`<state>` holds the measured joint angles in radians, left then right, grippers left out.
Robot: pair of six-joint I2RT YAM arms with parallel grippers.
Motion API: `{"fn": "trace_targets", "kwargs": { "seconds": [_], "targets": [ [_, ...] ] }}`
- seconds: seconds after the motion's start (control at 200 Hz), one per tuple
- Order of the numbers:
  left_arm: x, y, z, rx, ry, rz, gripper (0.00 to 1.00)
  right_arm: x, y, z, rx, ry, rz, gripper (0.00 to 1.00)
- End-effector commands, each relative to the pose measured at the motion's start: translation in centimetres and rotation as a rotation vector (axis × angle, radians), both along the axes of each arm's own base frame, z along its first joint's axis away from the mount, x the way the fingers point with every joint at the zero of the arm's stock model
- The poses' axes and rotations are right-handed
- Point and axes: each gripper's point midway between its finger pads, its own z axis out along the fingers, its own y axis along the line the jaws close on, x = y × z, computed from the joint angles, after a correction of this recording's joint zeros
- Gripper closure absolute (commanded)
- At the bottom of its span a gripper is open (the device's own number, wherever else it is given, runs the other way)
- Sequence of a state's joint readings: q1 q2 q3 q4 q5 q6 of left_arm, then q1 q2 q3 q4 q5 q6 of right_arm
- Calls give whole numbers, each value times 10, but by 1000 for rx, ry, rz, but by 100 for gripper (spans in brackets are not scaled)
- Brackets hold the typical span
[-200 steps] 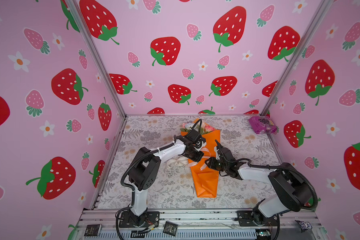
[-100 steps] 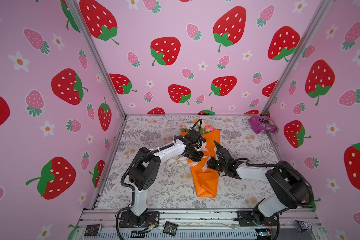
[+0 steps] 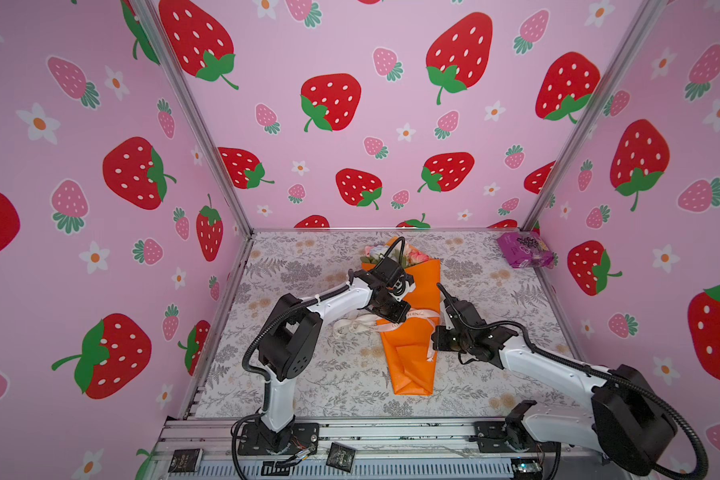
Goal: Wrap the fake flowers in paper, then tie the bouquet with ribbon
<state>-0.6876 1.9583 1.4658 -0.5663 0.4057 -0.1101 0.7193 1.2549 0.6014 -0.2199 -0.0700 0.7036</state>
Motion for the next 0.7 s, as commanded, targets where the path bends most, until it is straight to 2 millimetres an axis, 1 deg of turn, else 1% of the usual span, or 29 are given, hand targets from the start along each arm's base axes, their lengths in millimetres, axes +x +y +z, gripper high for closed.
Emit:
{"fn": "trace_targets", "kwargs": {
  "seconds": [0.0,0.05,0.11,0.16,0.27,0.31,0.39,0.495,0.535,0.565,0.575,0.615,0.65,0.695],
  "targets": [
    [-1,-10,8,-27,10,-27,100,-11,-11,-17,-111,63,75,93],
    [-1,-10,8,-25,8,-27,100,-7,-5,-16,-107,62,87,91],
    [-2,-10,7,-23,10,-25,100,-1,3,-14,-86,59,92,86],
    [-2,-9,7,-20,13,-26,100,2,7,-13,-72,57,81,84],
    [-3,-9,7,-18,12,-27,100,6,13,-9,-30,45,62,74],
    [-4,-9,7,-19,14,-28,100,7,13,-9,-26,46,56,73],
    [-4,-9,7,-18,14,-30,100,8,9,-13,-55,46,42,76],
    [-4,-9,7,-18,15,-31,100,10,-1,-16,-104,36,20,91],
    [-4,-8,8,-16,16,-29,96,11,-2,-14,-109,23,22,98],
    [-4,-7,9,-10,12,-21,95,13,-2,-10,-105,10,18,100],
    [-4,-6,10,-8,10,-18,92,13,-2,-9,-102,5,15,100],
    [-4,-4,14,-7,2,-7,82,15,-2,-2,-93,-14,10,100],
    [-3,-1,19,-4,-13,11,70,16,-4,3,-89,-31,-3,100],
    [-4,5,25,6,-30,27,65,18,-8,10,-89,-55,-26,100]
  ]
}}
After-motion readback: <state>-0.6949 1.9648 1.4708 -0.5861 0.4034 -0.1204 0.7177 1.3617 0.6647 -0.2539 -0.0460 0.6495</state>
